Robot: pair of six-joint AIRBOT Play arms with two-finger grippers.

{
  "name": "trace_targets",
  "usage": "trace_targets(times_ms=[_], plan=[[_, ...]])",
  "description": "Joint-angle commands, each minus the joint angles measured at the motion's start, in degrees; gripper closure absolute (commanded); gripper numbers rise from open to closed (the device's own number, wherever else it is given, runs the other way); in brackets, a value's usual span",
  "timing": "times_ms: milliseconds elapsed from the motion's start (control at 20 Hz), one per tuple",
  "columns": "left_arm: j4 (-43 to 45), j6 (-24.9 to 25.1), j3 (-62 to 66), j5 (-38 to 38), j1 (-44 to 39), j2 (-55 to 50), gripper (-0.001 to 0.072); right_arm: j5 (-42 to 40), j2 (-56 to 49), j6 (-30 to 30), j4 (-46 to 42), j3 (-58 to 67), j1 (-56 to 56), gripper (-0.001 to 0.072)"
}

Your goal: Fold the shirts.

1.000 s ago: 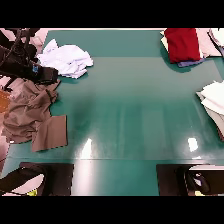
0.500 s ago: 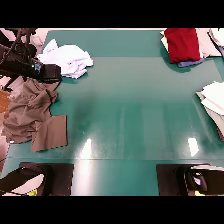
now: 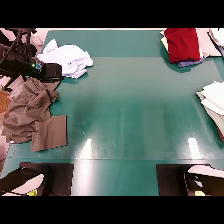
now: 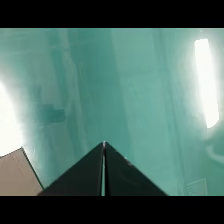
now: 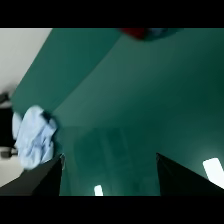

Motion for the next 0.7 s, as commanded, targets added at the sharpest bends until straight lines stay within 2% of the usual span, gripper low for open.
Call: trace_targets(times_ms=[0,50,200,300,350,400,450,650], plan=[[-0.1,0.0,0.0,-0.2,0.0,0.0,0.0685,-12.3,5.7,-5.8,5.0,-8.8,28.6,0.021],[-0.1,0.0,0.0,-0.2,0.0,0.0,0.0685,-15.3,6.1,-8.3,5.0,-10.7,37.2,0.03],[-0.1,0.0,0.0,0.0,0.0,0.0,0.0685,-19.3,5.2,-15.3,4.5,-15.0,60.1,0.0316],[-0.1,0.0,0.0,0.0,0.0,0.0,0.0685,-20.0,3.5,-17.9,4.5,-16.7,70.8,0.0324],[-0.1,0.0,0.0,0.0,0.0,0.0,0.0685,-20.5,2.6,-18.9,4.5,-17.2,74.9,0.0436],[-0.1,0.0,0.0,0.0,0.0,0.0,0.0685,-20.9,1.5,-19.8,4.5,-17.3,77.8,0.0588],[-0.1,0.0,0.0,0.0,0.0,0.0,0.0685,-22.0,0.4,-19.8,4.6,-17.3,79.9,0.0685],[-0.1,0.0,0.0,0.0,0.0,0.0,0.0685,-25.6,-1.2,-19.8,4.8,-17.2,82.7,0.0695]])
